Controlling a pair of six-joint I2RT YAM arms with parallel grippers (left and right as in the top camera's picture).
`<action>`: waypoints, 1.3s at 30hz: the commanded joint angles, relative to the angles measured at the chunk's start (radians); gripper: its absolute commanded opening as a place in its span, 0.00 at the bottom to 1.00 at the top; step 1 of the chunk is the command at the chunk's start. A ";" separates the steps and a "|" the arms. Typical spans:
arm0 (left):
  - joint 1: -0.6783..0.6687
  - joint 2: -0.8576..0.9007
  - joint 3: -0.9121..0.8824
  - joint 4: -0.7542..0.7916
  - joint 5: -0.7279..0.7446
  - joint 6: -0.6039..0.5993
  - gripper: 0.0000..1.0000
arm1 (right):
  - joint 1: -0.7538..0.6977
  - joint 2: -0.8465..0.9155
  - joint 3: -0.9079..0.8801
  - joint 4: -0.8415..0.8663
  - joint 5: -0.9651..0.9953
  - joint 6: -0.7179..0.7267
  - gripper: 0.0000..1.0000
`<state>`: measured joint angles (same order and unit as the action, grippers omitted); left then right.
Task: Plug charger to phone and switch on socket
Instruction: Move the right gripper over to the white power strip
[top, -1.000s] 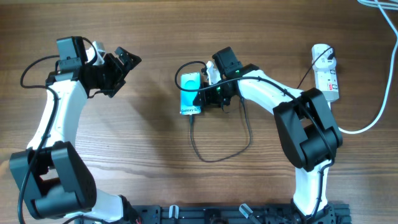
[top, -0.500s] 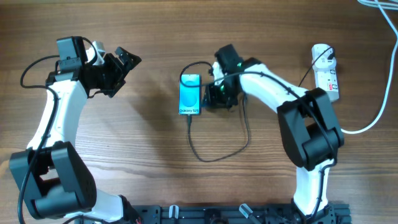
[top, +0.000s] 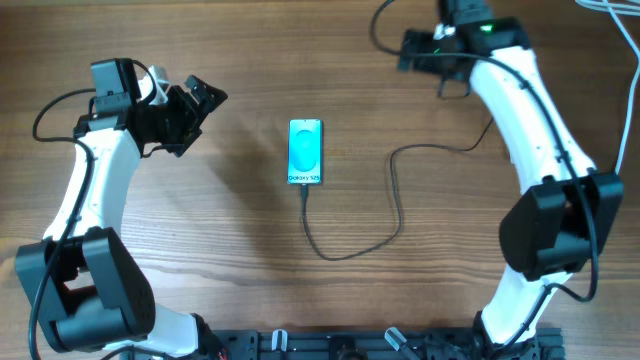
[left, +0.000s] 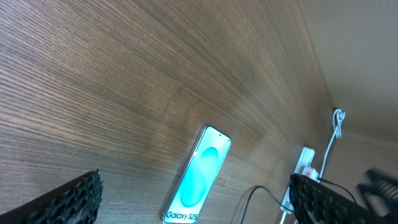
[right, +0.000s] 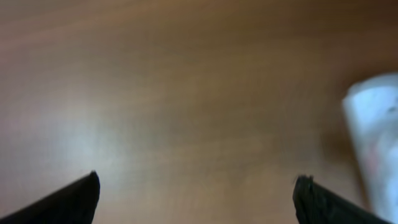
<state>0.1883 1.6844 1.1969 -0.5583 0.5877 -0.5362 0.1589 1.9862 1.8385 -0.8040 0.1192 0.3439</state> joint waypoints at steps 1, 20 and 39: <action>0.005 -0.013 0.000 0.000 -0.010 0.015 1.00 | -0.081 0.006 0.006 0.121 0.133 -0.039 1.00; 0.005 -0.013 0.000 0.000 -0.010 0.015 1.00 | -0.612 0.032 -0.052 -0.081 0.103 0.029 1.00; 0.005 -0.013 0.000 0.000 -0.010 0.015 1.00 | -0.654 0.037 -0.457 0.252 -0.148 -0.056 1.00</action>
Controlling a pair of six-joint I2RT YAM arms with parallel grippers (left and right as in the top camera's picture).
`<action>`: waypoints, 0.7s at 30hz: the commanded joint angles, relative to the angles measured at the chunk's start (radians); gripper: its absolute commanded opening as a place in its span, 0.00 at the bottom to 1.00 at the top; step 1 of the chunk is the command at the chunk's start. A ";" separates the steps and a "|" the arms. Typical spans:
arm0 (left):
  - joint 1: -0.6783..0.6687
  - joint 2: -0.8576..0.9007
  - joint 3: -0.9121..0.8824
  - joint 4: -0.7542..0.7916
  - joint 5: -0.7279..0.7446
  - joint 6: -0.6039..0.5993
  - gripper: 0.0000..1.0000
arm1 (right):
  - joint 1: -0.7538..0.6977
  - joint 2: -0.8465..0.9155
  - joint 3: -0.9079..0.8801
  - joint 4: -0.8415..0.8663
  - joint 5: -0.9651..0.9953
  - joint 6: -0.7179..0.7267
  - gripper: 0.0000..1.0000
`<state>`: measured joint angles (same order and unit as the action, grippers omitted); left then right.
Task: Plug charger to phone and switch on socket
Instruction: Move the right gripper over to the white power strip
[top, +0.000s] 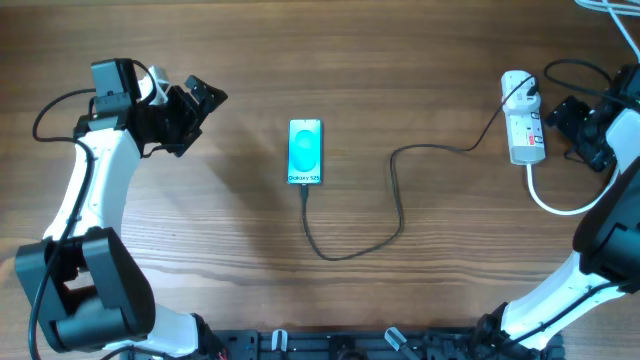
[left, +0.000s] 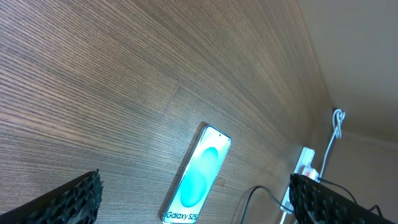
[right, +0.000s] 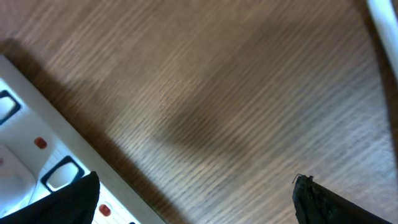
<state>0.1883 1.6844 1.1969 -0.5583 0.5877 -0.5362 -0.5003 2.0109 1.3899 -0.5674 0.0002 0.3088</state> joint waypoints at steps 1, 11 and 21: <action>0.005 -0.013 0.000 0.000 -0.010 0.015 1.00 | 0.005 0.012 -0.009 0.016 -0.032 -0.040 1.00; 0.005 -0.013 0.000 0.000 -0.010 0.015 1.00 | 0.006 0.021 -0.010 0.056 -0.113 -0.126 1.00; 0.006 -0.013 0.000 0.000 -0.010 0.015 1.00 | 0.010 0.074 -0.010 0.072 -0.114 -0.126 1.00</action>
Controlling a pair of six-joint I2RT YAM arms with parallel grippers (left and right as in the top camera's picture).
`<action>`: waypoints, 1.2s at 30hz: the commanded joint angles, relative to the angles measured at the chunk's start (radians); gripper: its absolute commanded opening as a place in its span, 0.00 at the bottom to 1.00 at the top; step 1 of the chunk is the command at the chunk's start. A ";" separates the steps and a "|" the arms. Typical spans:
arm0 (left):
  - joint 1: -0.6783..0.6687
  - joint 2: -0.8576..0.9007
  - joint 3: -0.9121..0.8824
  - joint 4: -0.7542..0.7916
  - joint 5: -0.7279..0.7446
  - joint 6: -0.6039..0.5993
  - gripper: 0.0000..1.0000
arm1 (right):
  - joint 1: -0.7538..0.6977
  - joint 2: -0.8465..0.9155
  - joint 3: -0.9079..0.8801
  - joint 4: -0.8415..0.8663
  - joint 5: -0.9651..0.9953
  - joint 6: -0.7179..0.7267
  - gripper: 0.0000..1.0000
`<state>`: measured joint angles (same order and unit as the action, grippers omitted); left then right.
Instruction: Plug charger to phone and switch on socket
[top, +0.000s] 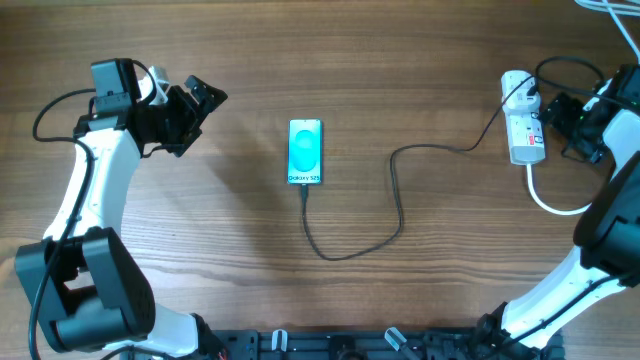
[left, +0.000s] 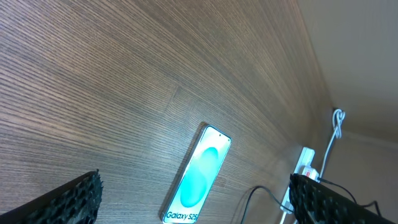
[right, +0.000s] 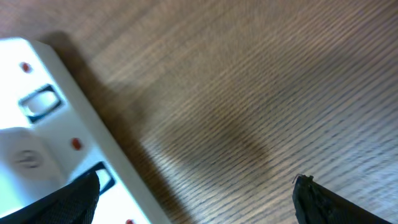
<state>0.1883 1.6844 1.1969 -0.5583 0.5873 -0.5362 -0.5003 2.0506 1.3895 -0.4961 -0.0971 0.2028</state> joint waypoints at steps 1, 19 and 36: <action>0.005 -0.013 0.000 0.000 -0.010 0.015 1.00 | 0.010 0.034 -0.010 -0.002 -0.017 -0.020 1.00; 0.005 -0.013 0.000 0.000 -0.010 0.015 1.00 | 0.071 0.035 -0.010 0.018 0.045 -0.054 1.00; 0.005 -0.013 0.000 0.000 -0.010 0.015 1.00 | 0.071 0.035 -0.010 -0.023 0.007 -0.072 1.00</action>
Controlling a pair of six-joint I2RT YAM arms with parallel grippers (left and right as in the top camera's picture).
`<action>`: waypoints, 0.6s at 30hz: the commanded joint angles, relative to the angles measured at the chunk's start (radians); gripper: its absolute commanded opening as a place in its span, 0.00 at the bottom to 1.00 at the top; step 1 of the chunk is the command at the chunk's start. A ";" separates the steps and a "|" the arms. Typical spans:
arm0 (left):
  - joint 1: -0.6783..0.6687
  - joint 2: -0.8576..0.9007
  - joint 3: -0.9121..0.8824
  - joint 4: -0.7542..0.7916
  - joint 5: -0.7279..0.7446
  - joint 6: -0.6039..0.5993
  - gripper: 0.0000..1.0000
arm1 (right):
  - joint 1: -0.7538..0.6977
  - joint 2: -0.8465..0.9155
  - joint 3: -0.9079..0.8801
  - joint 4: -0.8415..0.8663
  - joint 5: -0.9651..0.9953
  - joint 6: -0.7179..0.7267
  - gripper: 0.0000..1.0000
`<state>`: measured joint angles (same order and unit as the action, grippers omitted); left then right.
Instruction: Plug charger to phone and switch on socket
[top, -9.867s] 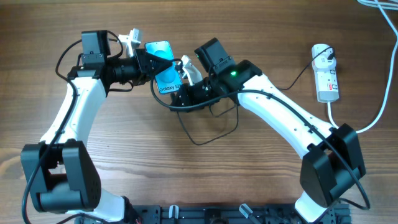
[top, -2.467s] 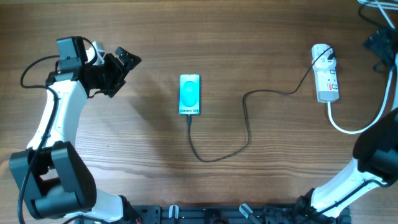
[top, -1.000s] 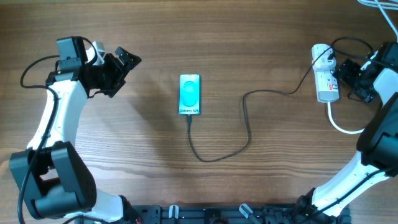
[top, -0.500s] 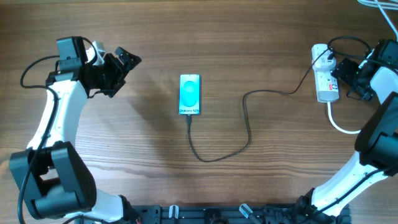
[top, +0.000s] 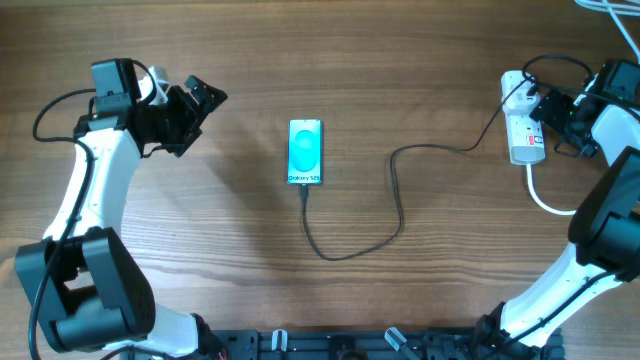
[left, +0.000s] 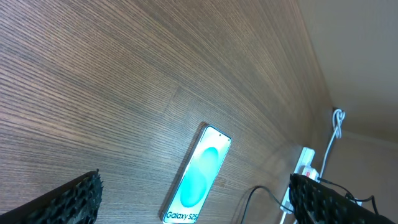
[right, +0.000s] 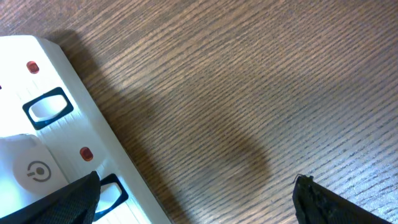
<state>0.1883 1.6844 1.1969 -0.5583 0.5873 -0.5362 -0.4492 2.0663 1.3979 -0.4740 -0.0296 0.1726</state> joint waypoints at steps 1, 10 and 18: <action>0.005 -0.013 0.000 0.000 -0.010 0.015 1.00 | 0.020 0.019 -0.018 -0.054 -0.061 -0.042 1.00; 0.005 -0.013 0.000 0.000 -0.010 0.015 1.00 | 0.020 0.019 -0.018 -0.066 -0.061 -0.042 1.00; 0.005 -0.013 0.000 0.000 -0.010 0.015 1.00 | 0.019 0.014 -0.008 -0.124 0.045 -0.042 1.00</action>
<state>0.1883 1.6844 1.1969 -0.5583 0.5873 -0.5358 -0.4492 2.0575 1.4067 -0.5457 -0.0410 0.1665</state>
